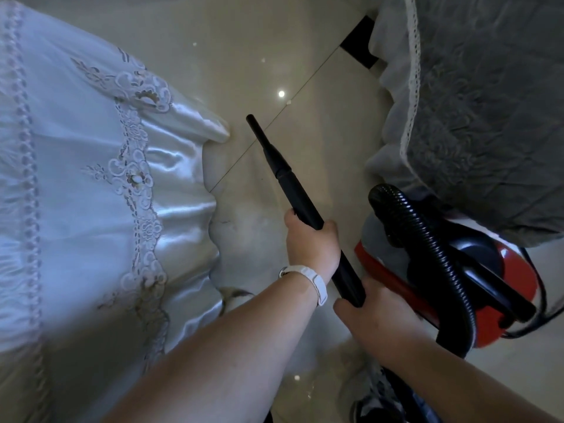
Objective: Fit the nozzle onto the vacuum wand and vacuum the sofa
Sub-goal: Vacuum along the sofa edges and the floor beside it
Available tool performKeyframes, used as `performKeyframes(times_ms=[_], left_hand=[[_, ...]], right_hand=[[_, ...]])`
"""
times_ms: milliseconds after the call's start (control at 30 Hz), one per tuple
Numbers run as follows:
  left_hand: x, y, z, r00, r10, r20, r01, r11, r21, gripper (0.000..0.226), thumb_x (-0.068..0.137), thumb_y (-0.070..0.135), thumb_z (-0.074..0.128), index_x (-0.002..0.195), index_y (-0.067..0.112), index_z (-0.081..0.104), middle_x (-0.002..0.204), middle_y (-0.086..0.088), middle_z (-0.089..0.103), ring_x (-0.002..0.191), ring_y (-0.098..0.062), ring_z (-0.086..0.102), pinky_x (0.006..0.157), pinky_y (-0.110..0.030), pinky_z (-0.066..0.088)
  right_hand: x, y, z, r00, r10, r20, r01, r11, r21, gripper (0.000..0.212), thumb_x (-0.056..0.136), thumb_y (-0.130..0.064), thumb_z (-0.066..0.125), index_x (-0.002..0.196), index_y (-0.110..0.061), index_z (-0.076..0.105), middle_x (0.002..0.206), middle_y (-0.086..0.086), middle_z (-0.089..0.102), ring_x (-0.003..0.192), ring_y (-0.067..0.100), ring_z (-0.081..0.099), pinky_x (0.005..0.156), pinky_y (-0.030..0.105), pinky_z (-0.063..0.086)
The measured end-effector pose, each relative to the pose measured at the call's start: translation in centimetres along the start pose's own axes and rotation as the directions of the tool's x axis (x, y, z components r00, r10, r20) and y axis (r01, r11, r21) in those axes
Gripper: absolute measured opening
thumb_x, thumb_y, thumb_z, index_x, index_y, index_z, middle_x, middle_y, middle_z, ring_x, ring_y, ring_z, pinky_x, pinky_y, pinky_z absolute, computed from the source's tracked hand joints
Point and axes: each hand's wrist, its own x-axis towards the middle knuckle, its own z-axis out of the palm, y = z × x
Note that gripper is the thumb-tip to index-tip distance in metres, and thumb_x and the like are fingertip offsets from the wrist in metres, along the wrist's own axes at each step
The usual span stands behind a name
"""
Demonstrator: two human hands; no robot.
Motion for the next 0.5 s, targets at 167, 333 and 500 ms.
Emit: performKeyframes(times_ms=[167, 333, 500], left_hand=[[0.7, -2.5, 0.1, 0.999, -0.037, 0.013, 0.037, 0.999, 0.002, 0.047, 0.092, 0.02, 0.058, 0.135, 0.021, 0.039, 0.083, 0.004, 0.059, 0.066, -0.01, 0.06, 0.051, -0.021, 0.041], [0.9, -3.8, 0.2, 0.997, -0.053, 0.047, 0.053, 0.999, 0.004, 0.048, 0.09, 0.022, 0.058, 0.135, 0.025, 0.039, 0.089, 0.001, 0.063, 0.077, -0.019, 0.067, 0.065, -0.029, 0.052], [1.2, -3.8, 0.3, 0.993, -0.062, 0.096, 0.062, 0.998, -0.004, 0.048, 0.085, 0.024, 0.056, 0.13, 0.031, 0.04, 0.09, -0.003, 0.067, 0.079, -0.026, 0.071, 0.075, -0.042, 0.06]], right_hand=[[1.0, 1.2, 1.7, 1.0, 0.002, -0.009, -0.002, 0.998, -0.056, 0.018, 0.086, -0.039, 0.056, 0.088, -0.022, 0.05, 0.075, -0.001, 0.062, 0.065, 0.015, 0.058, 0.05, 0.025, 0.034], [1.1, 1.9, 2.6, 0.999, 0.004, -0.052, -0.01, 0.993, -0.118, 0.02, 0.088, -0.041, 0.054, 0.088, -0.022, 0.047, 0.079, -0.002, 0.061, 0.063, 0.009, 0.053, 0.047, 0.024, 0.03], [1.4, 1.9, 2.9, 0.998, 0.01, -0.063, -0.016, 0.995, -0.097, 0.021, 0.088, -0.042, 0.055, 0.088, -0.022, 0.048, 0.077, -0.003, 0.062, 0.065, 0.012, 0.056, 0.047, 0.023, 0.029]])
